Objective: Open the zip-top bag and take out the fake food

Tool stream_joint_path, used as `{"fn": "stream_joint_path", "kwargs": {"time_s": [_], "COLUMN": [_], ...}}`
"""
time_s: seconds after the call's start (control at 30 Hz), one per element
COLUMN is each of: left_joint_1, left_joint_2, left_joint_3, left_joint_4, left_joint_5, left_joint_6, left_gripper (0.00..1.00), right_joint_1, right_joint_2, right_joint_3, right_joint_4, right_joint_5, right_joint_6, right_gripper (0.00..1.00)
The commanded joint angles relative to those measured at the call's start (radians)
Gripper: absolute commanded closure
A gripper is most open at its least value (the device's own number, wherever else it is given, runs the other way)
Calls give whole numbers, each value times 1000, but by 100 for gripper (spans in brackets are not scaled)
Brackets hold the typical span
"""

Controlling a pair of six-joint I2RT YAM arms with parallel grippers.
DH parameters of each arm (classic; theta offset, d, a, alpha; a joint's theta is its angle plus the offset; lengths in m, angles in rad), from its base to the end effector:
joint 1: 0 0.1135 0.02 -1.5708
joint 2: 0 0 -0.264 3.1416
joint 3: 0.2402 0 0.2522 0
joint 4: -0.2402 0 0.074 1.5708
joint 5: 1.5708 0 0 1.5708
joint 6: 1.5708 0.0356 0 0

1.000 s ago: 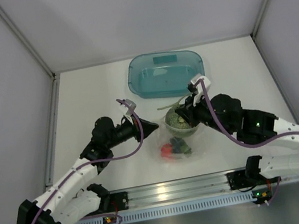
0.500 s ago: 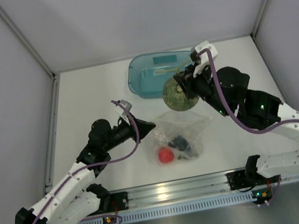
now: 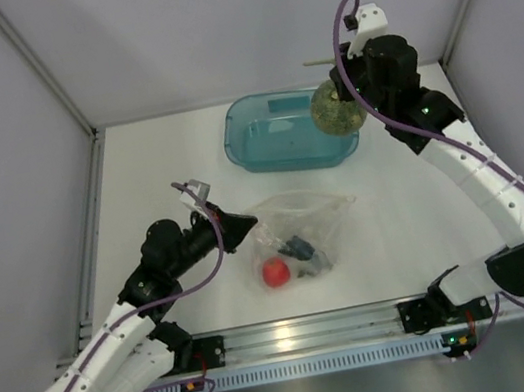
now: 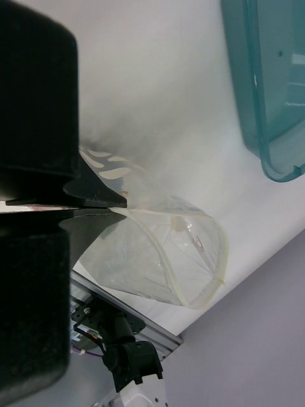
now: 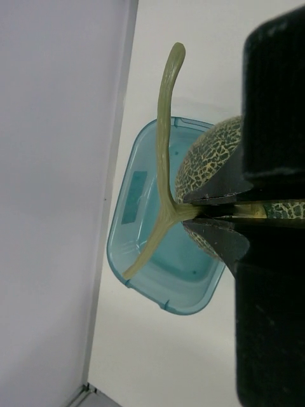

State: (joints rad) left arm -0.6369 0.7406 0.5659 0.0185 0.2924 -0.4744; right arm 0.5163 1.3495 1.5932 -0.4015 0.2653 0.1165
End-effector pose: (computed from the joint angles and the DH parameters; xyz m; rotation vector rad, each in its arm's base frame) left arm 0.1415 -0.1174 0.2913 0.3778 1.8037 -1.0532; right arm 0.2588 0.1362 0.4714 -0.1494 1.7224 0.2383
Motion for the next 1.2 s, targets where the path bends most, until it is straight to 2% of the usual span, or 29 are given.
{"fn": "stream_joint_path", "kwargs": {"time_s": [0.0,0.3,0.77,1.07,1.1,1.17], "left_joint_1": [-4,-4,-4,-4,-4,-4], "left_joint_2": [-73,-122,-158,-173,-173,-178], "left_joint_3": [17,25,25,22,22,22], "left_joint_4": [11,-45,-91,-103,-103,-103], "left_joint_5": [-50,-78,-42,-10,-7,-6], "left_joint_6": [-55,-44,-13,-9,-9,-7], "left_gripper": [100,100,100,100,100,100], "right_joint_1": [-79,-196,-240,-243,-243,-243], "right_joint_2": [39,186,520,678,688,703], "right_joint_3": [31,-27,85,135,146,168], "right_joint_4": [62,219,329,392,386,362], "right_joint_5": [-115,-287,-360,-360,-360,-348], "right_joint_6": [5,9,0,12,11,15], "right_gripper": [100,100,100,100,99,90]}}
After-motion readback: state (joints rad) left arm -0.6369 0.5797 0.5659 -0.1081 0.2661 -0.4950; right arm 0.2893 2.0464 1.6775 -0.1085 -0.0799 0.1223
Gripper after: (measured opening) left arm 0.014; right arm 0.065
